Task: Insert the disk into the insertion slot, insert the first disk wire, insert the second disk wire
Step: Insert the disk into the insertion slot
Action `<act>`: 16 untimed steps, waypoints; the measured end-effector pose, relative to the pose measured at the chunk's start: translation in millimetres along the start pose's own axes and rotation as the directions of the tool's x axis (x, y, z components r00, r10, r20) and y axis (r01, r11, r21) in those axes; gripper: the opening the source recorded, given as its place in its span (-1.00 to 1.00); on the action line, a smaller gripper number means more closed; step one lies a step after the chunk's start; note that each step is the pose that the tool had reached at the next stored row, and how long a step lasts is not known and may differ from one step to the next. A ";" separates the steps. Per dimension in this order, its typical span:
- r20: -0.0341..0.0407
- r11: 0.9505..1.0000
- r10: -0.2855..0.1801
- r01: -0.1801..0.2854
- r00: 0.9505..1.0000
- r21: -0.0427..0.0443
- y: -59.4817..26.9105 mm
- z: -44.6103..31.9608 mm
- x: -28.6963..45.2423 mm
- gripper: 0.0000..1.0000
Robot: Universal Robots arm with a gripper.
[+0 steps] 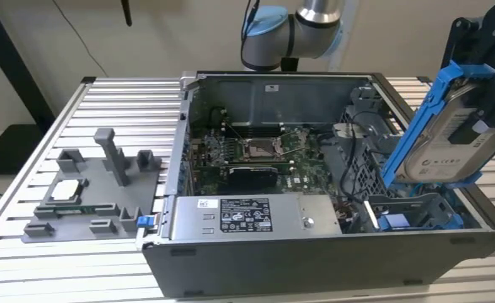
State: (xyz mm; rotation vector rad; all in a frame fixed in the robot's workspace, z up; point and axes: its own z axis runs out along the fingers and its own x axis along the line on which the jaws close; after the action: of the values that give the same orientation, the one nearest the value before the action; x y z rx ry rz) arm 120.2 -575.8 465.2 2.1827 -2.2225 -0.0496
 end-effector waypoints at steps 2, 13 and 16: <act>0.001 1.000 0.000 0.000 1.000 0.000 -0.6 3.3 0.4 -1.00; 0.006 1.000 0.000 0.000 1.000 -0.003 -4.8 20.7 3.0 -1.00; 0.008 1.000 0.000 0.000 1.000 -0.003 -5.8 25.4 3.4 -1.00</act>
State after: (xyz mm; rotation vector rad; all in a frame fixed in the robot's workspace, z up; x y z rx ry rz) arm 124.8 -579.1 439.6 2.1850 -2.2245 -0.0616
